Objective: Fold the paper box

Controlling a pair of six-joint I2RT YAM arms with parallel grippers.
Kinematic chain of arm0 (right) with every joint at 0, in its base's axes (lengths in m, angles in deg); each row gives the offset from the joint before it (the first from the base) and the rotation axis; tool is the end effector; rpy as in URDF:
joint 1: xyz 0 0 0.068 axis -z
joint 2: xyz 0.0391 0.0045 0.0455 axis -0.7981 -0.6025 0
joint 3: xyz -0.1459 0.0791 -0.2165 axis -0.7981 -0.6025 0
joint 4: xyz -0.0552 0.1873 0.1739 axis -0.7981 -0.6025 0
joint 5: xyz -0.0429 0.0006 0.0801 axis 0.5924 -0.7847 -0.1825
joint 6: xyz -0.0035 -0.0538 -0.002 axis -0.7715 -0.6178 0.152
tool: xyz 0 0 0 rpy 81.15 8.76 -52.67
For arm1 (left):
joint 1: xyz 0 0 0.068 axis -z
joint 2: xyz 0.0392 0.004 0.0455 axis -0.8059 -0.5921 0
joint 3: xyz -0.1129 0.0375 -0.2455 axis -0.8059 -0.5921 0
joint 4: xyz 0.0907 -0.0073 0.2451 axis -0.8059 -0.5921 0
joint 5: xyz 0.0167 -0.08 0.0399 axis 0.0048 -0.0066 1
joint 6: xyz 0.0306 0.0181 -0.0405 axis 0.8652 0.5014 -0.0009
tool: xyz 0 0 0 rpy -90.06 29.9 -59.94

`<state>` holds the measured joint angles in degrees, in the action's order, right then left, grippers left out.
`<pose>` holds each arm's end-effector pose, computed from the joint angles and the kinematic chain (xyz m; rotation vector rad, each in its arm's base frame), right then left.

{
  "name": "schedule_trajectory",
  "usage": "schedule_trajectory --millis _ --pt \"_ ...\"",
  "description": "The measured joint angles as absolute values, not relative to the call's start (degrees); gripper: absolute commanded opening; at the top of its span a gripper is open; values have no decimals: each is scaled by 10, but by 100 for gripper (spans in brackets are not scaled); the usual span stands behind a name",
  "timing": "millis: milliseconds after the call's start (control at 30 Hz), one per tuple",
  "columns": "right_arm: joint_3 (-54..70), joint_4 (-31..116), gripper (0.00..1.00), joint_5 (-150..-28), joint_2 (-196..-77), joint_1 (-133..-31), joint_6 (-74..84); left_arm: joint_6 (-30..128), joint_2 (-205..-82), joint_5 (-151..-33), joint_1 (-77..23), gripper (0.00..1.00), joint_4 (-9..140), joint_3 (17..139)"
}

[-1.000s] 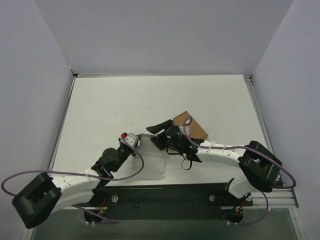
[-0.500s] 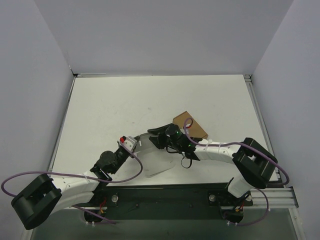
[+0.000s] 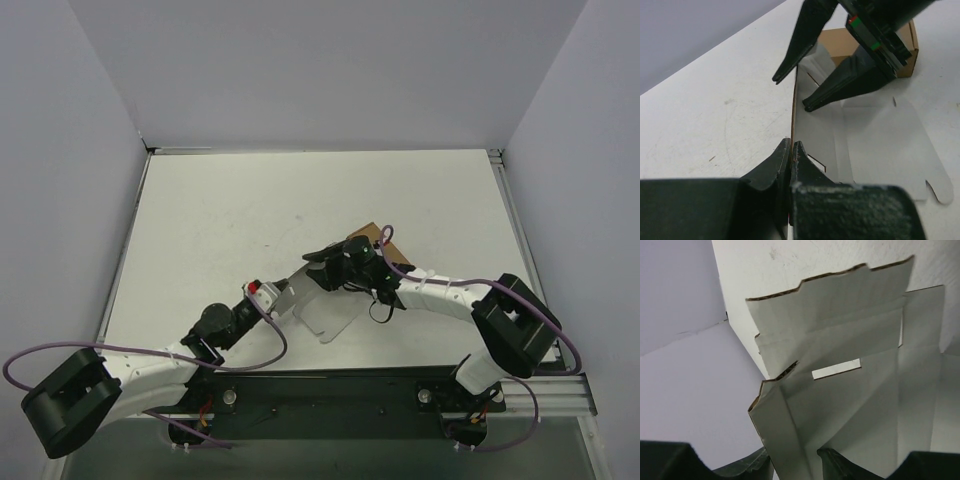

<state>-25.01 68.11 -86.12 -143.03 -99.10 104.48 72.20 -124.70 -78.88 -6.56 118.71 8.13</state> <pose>0.2248 0.2386 0.2068 1.1503 2.1352 1.6603 0.1216 -0.1265 0.1734 0.7036 1.3892 -0.4248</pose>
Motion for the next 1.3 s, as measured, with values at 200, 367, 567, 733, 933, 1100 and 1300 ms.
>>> schedule_trajectory --millis 200,367,567,733,933,1100,1300 --pt "-226 622 21 -912 -1426 -952 994 749 -1268 -793 -33 1 1174 95" --pt "-195 569 11 -947 -1426 -929 937 768 -1283 -781 -17 4 1171 109" --pt "-184 547 1 -967 -1427 -917 890 770 -1285 -778 -11 66 1173 116" --pt "-192 586 0 -960 -1427 -911 877 745 -1261 -770 -8 76 1169 116" --pt "-201 683 0 -932 -1428 -913 860 670 -1141 -741 -18 77 1037 164" --pt "-213 774 0 -909 -1441 -914 860 568 -1024 -714 -26 73 918 188" --pt "-233 831 0 -882 -1460 -921 860 430 -965 -642 -25 71 794 155"
